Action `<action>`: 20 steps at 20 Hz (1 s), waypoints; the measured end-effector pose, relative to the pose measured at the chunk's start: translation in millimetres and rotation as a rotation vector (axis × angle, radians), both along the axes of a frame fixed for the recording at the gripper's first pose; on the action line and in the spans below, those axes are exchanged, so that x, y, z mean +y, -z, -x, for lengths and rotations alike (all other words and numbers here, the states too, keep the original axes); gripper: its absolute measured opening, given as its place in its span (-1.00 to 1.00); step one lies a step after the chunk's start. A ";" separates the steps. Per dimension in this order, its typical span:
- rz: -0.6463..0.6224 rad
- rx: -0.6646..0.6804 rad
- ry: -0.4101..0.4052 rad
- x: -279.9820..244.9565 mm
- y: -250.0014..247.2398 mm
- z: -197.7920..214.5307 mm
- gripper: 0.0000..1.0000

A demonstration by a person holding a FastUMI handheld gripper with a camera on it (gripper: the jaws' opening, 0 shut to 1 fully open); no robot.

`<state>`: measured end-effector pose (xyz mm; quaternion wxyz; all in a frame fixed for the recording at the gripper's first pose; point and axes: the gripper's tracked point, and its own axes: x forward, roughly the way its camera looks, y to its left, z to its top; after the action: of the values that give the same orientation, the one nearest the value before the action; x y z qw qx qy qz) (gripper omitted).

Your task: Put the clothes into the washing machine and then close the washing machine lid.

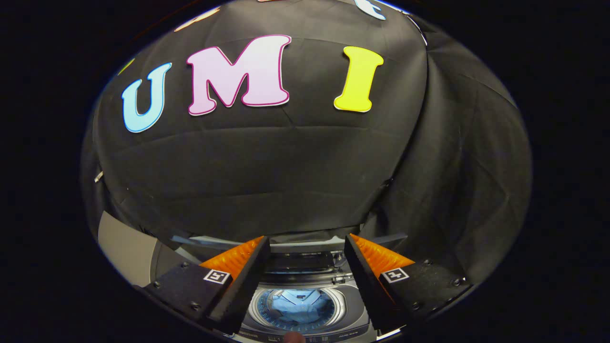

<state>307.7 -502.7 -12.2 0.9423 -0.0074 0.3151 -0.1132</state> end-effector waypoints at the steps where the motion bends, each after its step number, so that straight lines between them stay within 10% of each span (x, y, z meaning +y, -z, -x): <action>1: -0.006 0.004 0.005 1.2 3.1 -6.9 0.98; 20: -0.017 0.040 -0.010 1.8 53.0 -29.7 1.00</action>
<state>337.4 -500.9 -65.1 0.9364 -0.0032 0.3347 -0.1057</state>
